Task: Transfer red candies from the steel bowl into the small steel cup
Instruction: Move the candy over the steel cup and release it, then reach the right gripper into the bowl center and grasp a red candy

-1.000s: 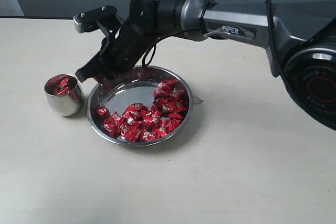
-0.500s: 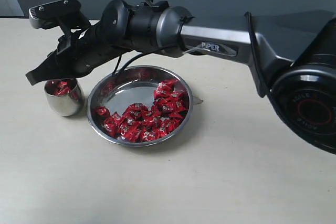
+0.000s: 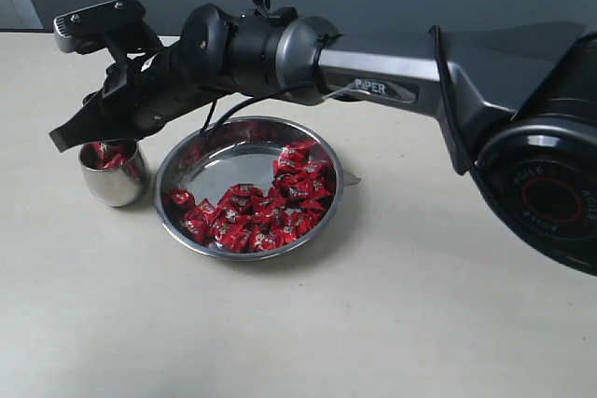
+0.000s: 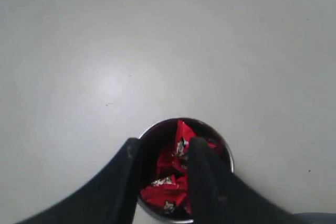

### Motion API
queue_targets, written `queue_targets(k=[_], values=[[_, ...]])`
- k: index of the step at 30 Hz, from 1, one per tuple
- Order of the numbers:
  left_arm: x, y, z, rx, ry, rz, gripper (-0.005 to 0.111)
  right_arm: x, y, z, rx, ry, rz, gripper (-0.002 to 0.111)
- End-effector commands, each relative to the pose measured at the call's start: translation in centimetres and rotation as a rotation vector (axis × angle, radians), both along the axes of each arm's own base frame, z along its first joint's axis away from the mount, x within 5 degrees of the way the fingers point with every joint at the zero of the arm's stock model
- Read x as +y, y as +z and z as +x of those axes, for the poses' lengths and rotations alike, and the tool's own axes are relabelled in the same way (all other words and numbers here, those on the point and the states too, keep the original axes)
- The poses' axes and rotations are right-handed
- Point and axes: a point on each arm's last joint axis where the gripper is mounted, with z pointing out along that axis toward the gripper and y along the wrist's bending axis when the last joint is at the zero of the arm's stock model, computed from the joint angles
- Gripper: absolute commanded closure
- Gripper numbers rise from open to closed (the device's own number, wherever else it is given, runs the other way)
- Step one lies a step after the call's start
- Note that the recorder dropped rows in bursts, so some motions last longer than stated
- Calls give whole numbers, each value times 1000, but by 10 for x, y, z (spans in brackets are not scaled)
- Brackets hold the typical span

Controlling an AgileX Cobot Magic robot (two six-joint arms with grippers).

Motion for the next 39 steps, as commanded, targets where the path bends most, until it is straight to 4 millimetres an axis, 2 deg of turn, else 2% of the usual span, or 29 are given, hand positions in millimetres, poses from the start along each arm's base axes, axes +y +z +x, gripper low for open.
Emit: queue_targets(k=[1,6,11,17,26,39], values=[[0,1,0,-10,-5,-4,106,-12,-5,0,33,49,-127,77],[0,1,0,-10,-5,-4,106,-35,-16,7,78,24,-328,77],[0,1,0,-10,-5,-4,106,-44,-18,12,110,8,-359,77],[0,1,0,-10,-5,-4,106,-43,-21,13,114,1,-347,77],[0,1,0,-10,-5,-4,106,-40,-51,13,178,-4,-365,77],[0,1,0,-10,-5,-4,106,-36,-50,11,216,-5,-310,77]])
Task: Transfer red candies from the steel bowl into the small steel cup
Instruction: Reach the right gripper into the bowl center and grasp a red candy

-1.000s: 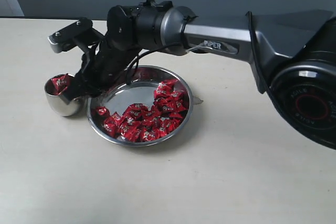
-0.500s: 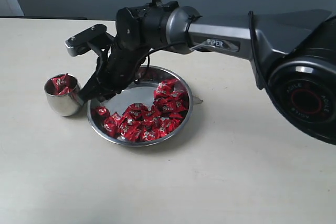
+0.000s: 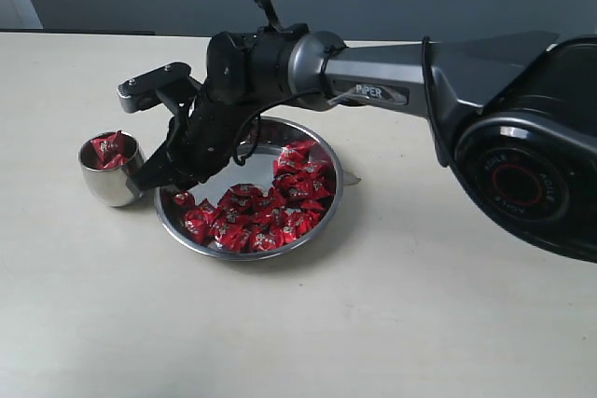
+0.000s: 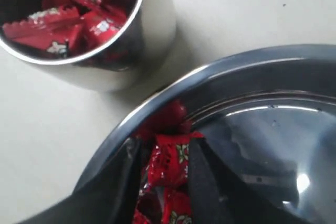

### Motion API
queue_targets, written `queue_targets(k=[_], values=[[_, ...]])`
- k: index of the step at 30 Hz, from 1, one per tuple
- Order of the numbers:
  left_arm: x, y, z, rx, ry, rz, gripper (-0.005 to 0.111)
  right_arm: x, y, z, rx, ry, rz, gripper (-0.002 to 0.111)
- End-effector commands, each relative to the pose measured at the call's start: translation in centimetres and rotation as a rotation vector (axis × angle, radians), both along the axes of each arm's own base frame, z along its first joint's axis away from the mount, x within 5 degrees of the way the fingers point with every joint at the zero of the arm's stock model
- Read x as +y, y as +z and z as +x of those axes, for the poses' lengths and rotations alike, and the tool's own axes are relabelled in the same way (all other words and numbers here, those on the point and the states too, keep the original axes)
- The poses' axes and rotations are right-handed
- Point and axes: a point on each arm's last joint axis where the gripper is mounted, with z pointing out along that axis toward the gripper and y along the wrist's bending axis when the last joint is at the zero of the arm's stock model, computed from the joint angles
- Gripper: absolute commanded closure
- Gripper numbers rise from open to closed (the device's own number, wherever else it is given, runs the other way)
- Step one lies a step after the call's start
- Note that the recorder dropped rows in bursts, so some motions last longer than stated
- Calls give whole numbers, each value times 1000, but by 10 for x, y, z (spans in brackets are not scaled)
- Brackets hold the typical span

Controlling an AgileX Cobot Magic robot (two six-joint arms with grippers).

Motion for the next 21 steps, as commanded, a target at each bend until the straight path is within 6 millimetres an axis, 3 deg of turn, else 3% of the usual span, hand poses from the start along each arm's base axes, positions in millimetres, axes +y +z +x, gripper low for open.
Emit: queue_targets(k=[1,3,6,9,14,21], values=[[0,1,0,-10,-5,-4,106,-1,2,1,0,5,2,77],[0,1,0,-10,-5,-4,106,-4,1,2,-26,32,-41,70],[0,1,0,-10,-5,-4,106,-24,0,14,-81,23,-179,60],[0,1,0,-10,-5,-4,106,-50,3,31,-62,-81,-257,60],[0,1,0,-10,-5,-4,106,-70,0,38,6,-111,-321,60],[0,1,0,-10,-5,-4,106,-73,0,39,-11,-103,-347,60]])
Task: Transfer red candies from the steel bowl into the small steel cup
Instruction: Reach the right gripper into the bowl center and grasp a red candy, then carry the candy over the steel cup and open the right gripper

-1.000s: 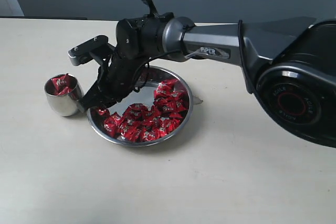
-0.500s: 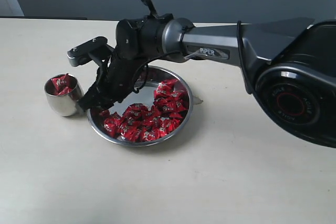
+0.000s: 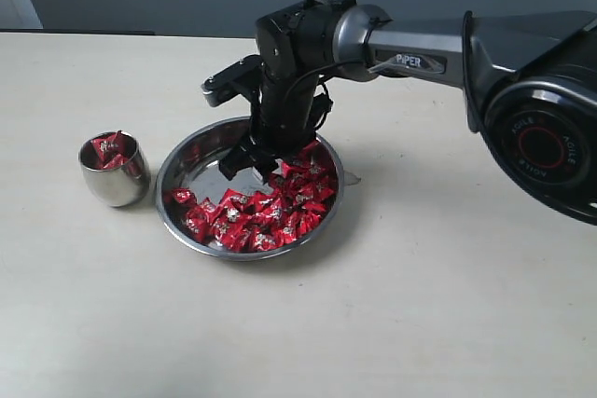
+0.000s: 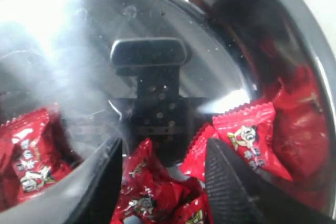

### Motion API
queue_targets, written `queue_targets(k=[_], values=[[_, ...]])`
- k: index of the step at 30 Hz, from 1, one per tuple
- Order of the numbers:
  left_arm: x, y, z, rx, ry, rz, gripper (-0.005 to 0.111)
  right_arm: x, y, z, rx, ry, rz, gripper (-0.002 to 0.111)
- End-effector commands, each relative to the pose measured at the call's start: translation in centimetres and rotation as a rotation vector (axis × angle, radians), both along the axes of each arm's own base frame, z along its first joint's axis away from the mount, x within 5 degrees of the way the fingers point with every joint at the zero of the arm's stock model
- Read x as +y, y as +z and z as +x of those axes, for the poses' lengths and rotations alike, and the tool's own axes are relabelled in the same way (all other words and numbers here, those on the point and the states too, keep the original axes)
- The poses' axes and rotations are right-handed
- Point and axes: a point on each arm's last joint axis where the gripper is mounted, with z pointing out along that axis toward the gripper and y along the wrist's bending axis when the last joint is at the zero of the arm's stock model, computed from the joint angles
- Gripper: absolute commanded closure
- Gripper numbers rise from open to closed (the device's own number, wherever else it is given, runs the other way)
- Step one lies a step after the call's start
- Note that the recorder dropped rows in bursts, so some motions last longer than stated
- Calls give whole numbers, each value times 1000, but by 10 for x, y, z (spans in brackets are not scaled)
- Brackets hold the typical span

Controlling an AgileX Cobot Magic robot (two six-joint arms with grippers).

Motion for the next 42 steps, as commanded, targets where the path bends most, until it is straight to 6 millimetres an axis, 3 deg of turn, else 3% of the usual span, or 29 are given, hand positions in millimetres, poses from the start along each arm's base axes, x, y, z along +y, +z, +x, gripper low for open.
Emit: queue_targets(k=[1,8,11,19,26,35,42], values=[[0,1,0,-10,-5,-4,106,-3,6,2,-14,0,-10,60],[0,1,0,-10,-5,-4,106,-4,6,1,-9,0,-14,60],[0,1,0,-10,-5,-4,106,-4,6,1,-9,0,-14,65],[0,1,0,-10,-5,-4,106,-4,6,2,-12,0,-12,109],[0,1,0,-10,-5,-4,106,-2,19,3,-52,-2,26,109],[0,1,0,-10,-5,-4,106,-4,67,0,-142,-1,99,109],[0,1,0,-10,-5,-4,106,12,103,-5,-179,-43,374,109]])
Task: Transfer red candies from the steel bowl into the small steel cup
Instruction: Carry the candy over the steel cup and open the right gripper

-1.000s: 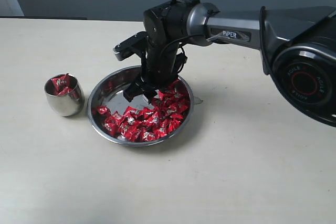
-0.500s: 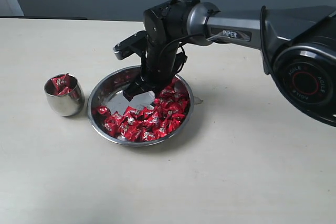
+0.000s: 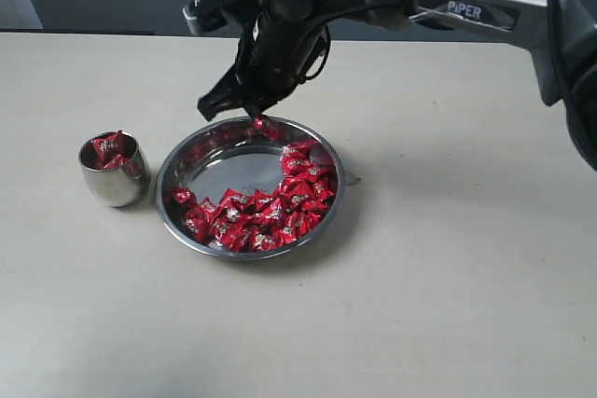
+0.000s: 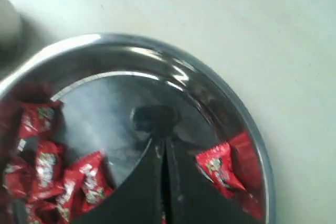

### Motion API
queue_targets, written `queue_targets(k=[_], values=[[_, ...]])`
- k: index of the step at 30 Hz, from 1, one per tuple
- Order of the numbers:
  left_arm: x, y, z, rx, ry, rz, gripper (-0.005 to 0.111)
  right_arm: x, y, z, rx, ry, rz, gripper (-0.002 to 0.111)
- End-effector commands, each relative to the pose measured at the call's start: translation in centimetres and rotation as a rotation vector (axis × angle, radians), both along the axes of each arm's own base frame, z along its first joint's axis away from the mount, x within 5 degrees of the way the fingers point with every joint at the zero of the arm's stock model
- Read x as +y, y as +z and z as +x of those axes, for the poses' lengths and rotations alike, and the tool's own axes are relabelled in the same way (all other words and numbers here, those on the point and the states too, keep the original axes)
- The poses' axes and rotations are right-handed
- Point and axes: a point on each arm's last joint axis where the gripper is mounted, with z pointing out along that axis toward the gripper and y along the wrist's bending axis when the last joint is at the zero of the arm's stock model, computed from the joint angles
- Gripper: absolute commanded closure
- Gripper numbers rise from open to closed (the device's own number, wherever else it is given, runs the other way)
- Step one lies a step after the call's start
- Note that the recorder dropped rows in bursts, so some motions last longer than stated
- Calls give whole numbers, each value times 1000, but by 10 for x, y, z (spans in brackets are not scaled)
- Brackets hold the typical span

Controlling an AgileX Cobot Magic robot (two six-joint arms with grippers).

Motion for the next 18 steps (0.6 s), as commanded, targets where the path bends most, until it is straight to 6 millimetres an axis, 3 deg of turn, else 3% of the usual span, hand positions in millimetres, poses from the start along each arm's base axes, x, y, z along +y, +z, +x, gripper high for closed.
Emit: queue_targets(k=[1,9,14,18], values=[[0,1,0,-10,-5,-4,106,16,25,-3,-14,-10,255,109],[0,1,0,-10,-5,-4,106,60,32,-18,-17,65,594,109],[0,1,0,-10,-5,-4,106,86,22,-33,-55,123,637,109],[0,1,0,-10,-5,-4,106,102,3,-43,-66,154,619,109]])
